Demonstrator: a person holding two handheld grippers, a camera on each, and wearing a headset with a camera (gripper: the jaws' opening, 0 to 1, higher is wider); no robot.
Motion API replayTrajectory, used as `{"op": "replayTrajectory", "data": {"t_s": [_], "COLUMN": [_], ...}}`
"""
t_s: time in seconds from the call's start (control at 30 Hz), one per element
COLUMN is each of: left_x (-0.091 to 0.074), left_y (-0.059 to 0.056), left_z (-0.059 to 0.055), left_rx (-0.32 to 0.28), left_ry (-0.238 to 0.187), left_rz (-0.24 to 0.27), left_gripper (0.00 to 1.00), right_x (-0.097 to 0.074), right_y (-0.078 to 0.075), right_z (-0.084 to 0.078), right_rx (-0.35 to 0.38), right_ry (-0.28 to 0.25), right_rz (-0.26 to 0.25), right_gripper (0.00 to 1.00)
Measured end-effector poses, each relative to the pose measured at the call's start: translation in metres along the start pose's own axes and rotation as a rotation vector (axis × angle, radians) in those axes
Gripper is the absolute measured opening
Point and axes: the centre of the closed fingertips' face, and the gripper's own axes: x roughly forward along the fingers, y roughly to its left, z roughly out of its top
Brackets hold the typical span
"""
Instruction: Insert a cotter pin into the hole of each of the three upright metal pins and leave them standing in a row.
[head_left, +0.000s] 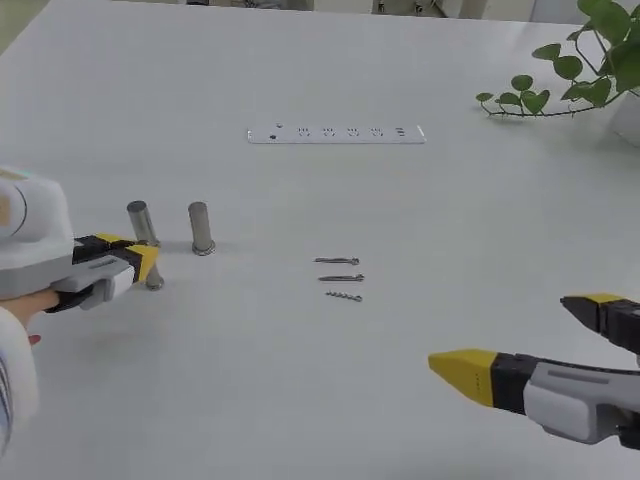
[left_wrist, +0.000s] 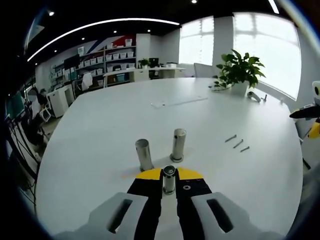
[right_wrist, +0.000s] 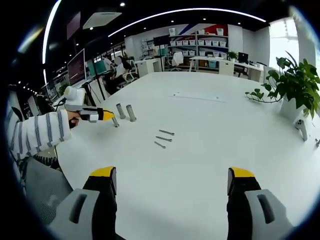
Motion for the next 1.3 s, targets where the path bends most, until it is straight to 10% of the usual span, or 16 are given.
{"op": "replayTrajectory", "data": {"t_s": [0.43, 0.9, 1.3], "left_x": [-0.007, -0.027, -0.037], "left_y": [-0.014, -0.068, -0.114], "left_z": [0.002, 0.022, 0.014], "left_rx": [0.058, 0.176, 0.315], "left_ry": [-0.007, -0.077, -0.054], "left_rz": [-0.045, -0.241, -0.403], "left_gripper": [0.05, 0.05, 0.05], "right_x": [-0.002, -0.006, -0.009], "right_y": [-0.001, 0.005, 0.007], "right_z": [0.004, 0.006, 0.006], "right_rx": [-0.001, -0.006, -0.015], "right_ry": [-0.014, -0.033, -0.040], "right_rz": [-0.001, 0.009, 0.013], "right_gripper": [0.90, 0.90, 0.90]}}
